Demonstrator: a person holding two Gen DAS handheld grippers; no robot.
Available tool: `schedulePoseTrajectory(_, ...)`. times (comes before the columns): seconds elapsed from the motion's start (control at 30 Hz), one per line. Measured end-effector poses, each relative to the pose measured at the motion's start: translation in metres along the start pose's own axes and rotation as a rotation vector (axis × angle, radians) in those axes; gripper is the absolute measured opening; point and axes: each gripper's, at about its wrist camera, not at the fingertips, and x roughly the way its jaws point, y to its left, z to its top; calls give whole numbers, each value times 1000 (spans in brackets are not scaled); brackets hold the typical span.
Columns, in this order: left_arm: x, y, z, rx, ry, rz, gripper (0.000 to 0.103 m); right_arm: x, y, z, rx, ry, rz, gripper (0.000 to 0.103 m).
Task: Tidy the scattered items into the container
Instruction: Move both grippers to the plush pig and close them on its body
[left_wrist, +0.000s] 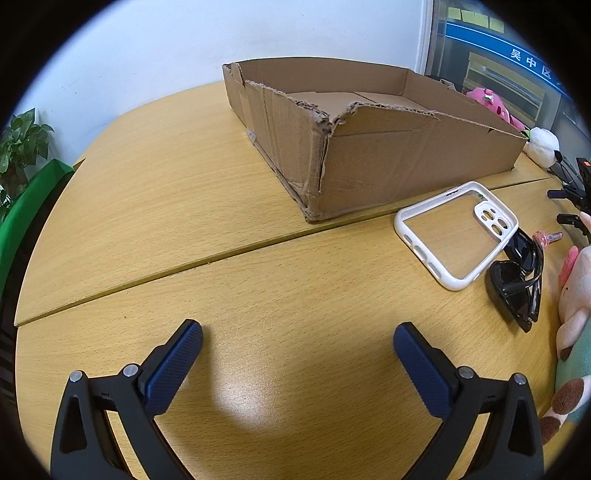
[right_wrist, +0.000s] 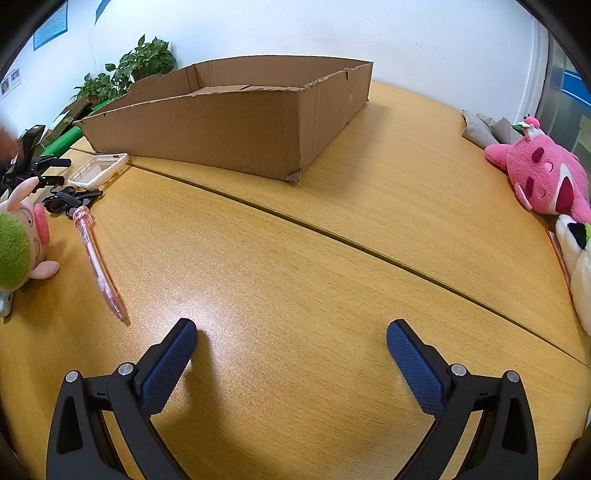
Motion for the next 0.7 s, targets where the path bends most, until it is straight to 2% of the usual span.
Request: schedulePoseTrajectory(0.7,4,-4,-1,-31,0,17,103,0,0,0,1,0,-1,103)
